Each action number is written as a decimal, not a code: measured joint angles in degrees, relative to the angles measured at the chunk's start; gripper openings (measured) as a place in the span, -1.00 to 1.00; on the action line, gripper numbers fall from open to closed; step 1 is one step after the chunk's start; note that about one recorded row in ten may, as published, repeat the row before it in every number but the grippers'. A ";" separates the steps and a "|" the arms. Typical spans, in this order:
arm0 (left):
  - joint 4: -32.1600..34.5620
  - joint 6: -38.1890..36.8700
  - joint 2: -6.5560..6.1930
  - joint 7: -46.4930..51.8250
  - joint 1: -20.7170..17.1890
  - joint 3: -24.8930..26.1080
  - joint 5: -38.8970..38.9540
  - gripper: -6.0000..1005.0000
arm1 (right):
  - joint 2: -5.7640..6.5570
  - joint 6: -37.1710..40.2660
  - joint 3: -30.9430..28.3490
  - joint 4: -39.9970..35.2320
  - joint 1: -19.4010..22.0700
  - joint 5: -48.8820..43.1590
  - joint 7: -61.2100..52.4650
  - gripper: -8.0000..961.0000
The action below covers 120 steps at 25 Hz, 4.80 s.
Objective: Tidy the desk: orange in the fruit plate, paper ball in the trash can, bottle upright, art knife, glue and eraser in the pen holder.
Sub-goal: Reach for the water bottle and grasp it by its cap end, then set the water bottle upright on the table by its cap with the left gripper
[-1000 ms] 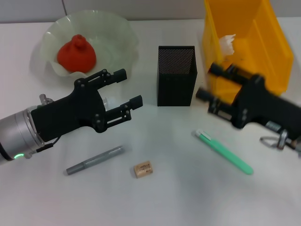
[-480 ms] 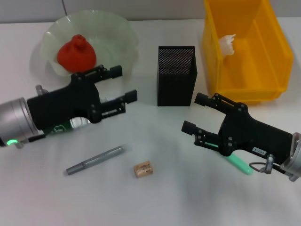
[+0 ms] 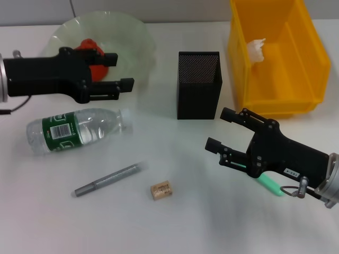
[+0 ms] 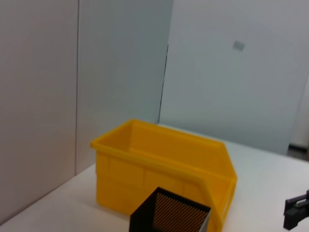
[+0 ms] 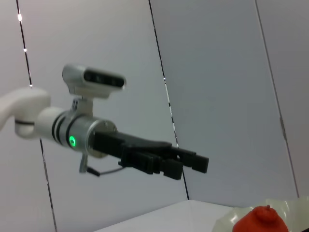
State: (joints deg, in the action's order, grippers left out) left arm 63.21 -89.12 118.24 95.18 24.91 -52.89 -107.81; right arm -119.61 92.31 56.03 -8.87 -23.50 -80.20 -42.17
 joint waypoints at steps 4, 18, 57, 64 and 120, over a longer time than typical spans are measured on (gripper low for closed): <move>8.57 -0.20 0.14 8.18 0.18 -3.65 -5.70 0.46 | -0.03 -0.01 -0.14 0.52 0.04 0.07 0.02 0.64; 14.89 1.26 0.72 28.29 11.44 -24.52 -35.07 0.43 | -0.09 -0.85 -0.14 1.49 -0.08 0.14 0.07 0.64; -1.97 16.13 0.94 29.85 17.54 -34.93 -45.22 0.28 | -0.18 -3.02 -0.14 2.81 -0.86 0.91 -0.16 0.62; -2.10 17.15 0.93 29.56 17.42 -36.52 -45.47 0.25 | -0.18 -3.04 -0.14 2.81 -1.00 1.56 -0.27 0.61; 14.51 16.70 0.35 7.78 -9.75 -13.02 -5.84 -0.12 | -0.26 -3.62 -0.31 3.76 -3.14 2.59 -0.28 0.57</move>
State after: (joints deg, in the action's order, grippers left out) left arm 77.72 -72.42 118.59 102.96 15.16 -65.90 -113.65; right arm -119.88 88.69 55.72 -5.11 -26.64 -77.61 -42.45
